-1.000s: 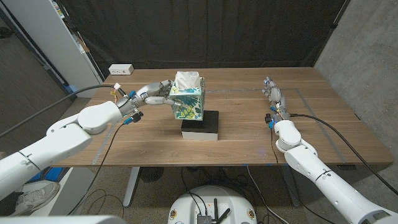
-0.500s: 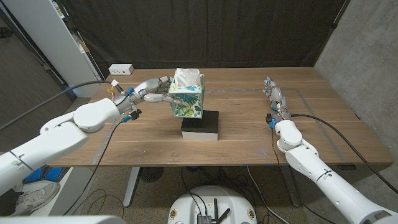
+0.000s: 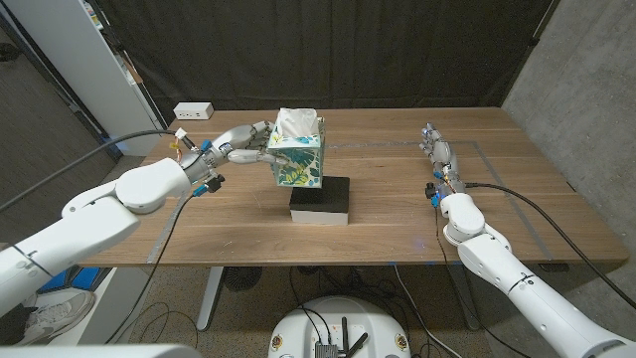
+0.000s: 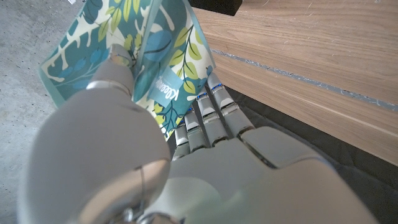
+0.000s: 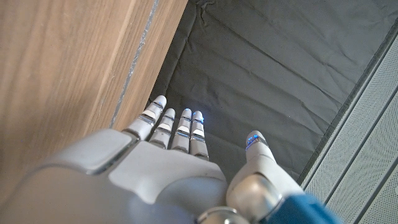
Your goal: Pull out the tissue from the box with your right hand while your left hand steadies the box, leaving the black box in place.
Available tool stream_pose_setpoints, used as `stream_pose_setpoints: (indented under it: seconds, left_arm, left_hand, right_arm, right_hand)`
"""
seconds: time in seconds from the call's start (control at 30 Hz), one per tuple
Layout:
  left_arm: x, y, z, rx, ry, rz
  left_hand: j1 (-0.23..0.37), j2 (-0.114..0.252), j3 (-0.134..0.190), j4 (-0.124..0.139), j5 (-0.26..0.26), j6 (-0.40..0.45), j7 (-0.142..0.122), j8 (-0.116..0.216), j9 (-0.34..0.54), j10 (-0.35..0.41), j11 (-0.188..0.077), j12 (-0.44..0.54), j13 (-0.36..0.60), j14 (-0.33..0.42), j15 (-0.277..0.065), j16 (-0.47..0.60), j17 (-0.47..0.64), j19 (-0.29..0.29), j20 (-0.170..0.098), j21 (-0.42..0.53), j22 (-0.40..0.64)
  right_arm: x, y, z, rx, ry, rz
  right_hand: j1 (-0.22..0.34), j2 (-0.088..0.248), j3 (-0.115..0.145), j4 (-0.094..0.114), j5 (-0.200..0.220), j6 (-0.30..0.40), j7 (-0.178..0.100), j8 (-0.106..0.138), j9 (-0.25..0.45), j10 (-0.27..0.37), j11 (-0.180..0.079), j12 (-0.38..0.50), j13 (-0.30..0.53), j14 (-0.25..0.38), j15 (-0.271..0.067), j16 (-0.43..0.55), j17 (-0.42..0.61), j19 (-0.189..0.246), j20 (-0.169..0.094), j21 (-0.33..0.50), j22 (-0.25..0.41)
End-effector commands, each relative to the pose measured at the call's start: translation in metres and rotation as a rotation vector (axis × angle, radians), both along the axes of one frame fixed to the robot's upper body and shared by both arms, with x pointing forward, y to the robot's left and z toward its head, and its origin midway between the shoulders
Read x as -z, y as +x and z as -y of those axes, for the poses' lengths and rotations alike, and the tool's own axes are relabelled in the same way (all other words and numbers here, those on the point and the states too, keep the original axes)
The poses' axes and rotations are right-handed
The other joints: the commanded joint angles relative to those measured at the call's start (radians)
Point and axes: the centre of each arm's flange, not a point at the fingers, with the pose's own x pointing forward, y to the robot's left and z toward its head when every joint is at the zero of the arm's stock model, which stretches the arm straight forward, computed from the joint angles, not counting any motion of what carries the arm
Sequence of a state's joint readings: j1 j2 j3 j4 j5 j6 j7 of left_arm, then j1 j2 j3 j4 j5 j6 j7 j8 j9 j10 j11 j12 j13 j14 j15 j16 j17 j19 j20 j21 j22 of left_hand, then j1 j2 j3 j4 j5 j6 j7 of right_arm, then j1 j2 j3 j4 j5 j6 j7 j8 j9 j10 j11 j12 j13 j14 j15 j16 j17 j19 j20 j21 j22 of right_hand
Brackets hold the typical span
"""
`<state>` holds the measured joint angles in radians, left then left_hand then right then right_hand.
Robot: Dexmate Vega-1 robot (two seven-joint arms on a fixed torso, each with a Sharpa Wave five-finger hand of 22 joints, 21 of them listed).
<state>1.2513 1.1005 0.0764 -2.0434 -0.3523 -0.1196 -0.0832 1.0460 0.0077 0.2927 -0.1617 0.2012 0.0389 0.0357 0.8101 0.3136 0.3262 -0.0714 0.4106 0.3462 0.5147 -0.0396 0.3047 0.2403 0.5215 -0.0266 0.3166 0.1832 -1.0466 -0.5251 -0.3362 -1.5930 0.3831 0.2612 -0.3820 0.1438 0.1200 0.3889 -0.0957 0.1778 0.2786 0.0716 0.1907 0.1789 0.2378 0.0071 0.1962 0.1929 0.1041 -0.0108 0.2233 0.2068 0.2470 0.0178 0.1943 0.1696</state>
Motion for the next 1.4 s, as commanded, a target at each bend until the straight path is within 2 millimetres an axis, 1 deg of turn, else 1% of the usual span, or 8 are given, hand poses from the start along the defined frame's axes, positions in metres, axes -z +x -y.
stream_pose_setpoints:
  seconds: [0.03, 0.1, 0.4, 0.73, 0.87, 1.13, 1.3, 1.4]
  left_arm:
    - [0.003, 0.000, -0.003, -0.003, -0.006, 0.003]
    - [0.003, 0.000, -0.003, -0.004, -0.006, 0.004]
    - [0.003, 0.001, -0.004, -0.004, -0.009, 0.012]
    - [0.007, 0.001, -0.009, -0.014, -0.022, 0.019]
    - [0.007, 0.001, -0.010, -0.011, -0.024, 0.020]
    - [0.007, 0.004, -0.012, -0.003, -0.023, 0.021]
    - [0.005, 0.008, -0.012, 0.003, -0.022, 0.020]
    - [0.004, 0.010, -0.012, 0.008, -0.021, 0.017]
  left_hand:
    - [0.014, 0.018, -0.004, -0.001, 0.005, -0.001, 0.002, 0.007, 0.002, -0.003, 0.000, 0.005, 0.003, 0.008, -0.149, 0.006, 0.004, -0.002, -0.006, -0.004, 0.005]
    - [0.014, 0.019, -0.005, -0.001, 0.005, -0.002, 0.001, 0.007, 0.002, -0.004, -0.001, 0.006, 0.004, 0.008, -0.149, 0.006, 0.005, -0.002, -0.006, -0.005, 0.005]
    - [0.016, 0.021, -0.008, -0.001, 0.006, -0.002, 0.002, 0.012, 0.002, -0.003, -0.001, 0.008, 0.008, 0.007, -0.150, 0.006, 0.007, -0.002, -0.008, -0.006, 0.005]
    - [0.017, 0.025, -0.012, 0.000, 0.007, -0.002, -0.002, 0.016, 0.003, -0.004, -0.005, 0.010, 0.011, 0.008, -0.151, 0.007, 0.010, -0.004, -0.009, -0.008, 0.005]
    - [0.016, 0.024, -0.013, 0.000, 0.007, -0.002, -0.002, 0.018, 0.004, -0.003, -0.006, 0.010, 0.012, 0.008, -0.151, 0.007, 0.010, -0.003, -0.010, -0.009, 0.005]
    - [0.016, 0.025, -0.016, 0.000, 0.007, -0.002, -0.003, 0.021, 0.004, -0.002, -0.005, 0.012, 0.015, 0.009, -0.153, 0.008, 0.012, -0.005, -0.012, -0.010, 0.005]
    - [0.017, 0.026, -0.019, 0.000, 0.008, -0.001, -0.003, 0.024, 0.005, -0.002, -0.010, 0.013, 0.017, 0.009, -0.154, 0.008, 0.013, -0.005, -0.013, -0.011, 0.005]
    - [0.017, 0.026, -0.020, 0.000, 0.008, -0.002, -0.003, 0.025, 0.005, -0.003, -0.007, 0.014, 0.018, 0.009, -0.154, 0.008, 0.013, -0.005, -0.013, -0.012, 0.005]
  right_arm:
    - [0.009, -0.014, -0.001, 0.003, 0.010, -0.010]
    - [0.010, -0.015, -0.001, 0.000, 0.017, -0.011]
    - [0.018, -0.026, -0.002, -0.002, 0.023, -0.011]
    - [0.024, -0.036, -0.004, 0.011, 0.027, -0.014]
    - [0.026, -0.040, -0.005, 0.014, 0.023, -0.013]
    - [0.029, -0.049, -0.009, 0.025, 0.019, -0.010]
    - [0.033, -0.055, -0.010, 0.031, 0.033, -0.011]
    - [0.035, -0.057, -0.010, 0.037, 0.032, -0.010]
  right_hand:
    - [-0.004, 0.002, 0.002, -0.004, 0.000, 0.001, 0.004, 0.001, 0.003, 0.000, 0.004, -0.003, 0.002, 0.000, -0.003, 0.001, 0.003, -0.006, -0.004, -0.001, 0.003]
    - [-0.004, 0.004, 0.003, -0.004, 0.000, 0.001, 0.005, 0.000, 0.003, -0.001, 0.001, -0.003, 0.002, -0.001, -0.002, 0.001, 0.003, -0.006, -0.005, -0.001, 0.003]
    - [-0.004, 0.008, 0.004, -0.004, 0.001, -0.001, 0.005, 0.000, 0.003, -0.001, 0.002, -0.003, 0.002, -0.003, 0.000, 0.000, 0.004, -0.004, -0.006, 0.000, 0.003]
    - [-0.003, 0.010, 0.005, -0.005, 0.002, -0.002, 0.006, 0.000, 0.003, -0.002, 0.004, -0.003, 0.002, -0.004, 0.000, -0.001, 0.004, -0.004, -0.006, 0.000, 0.004]
    - [-0.003, 0.010, 0.005, -0.005, 0.002, -0.003, 0.006, 0.000, 0.003, -0.002, 0.009, -0.003, 0.002, -0.004, 0.000, -0.001, 0.004, -0.004, -0.006, 0.000, 0.004]
    - [-0.003, 0.011, 0.006, -0.007, 0.003, -0.002, 0.007, 0.000, 0.003, -0.002, 0.010, -0.003, 0.002, -0.005, 0.001, -0.001, 0.004, -0.004, -0.006, 0.000, 0.004]
    - [-0.003, 0.010, 0.006, -0.007, 0.003, -0.002, 0.007, 0.000, 0.003, -0.002, 0.010, -0.003, 0.002, -0.005, 0.001, -0.001, 0.004, -0.004, -0.007, 0.000, 0.004]
    - [-0.003, 0.010, 0.006, -0.007, 0.003, -0.002, 0.008, 0.000, 0.003, -0.002, 0.012, -0.002, 0.002, -0.005, 0.001, -0.001, 0.005, -0.004, -0.006, 0.000, 0.004]
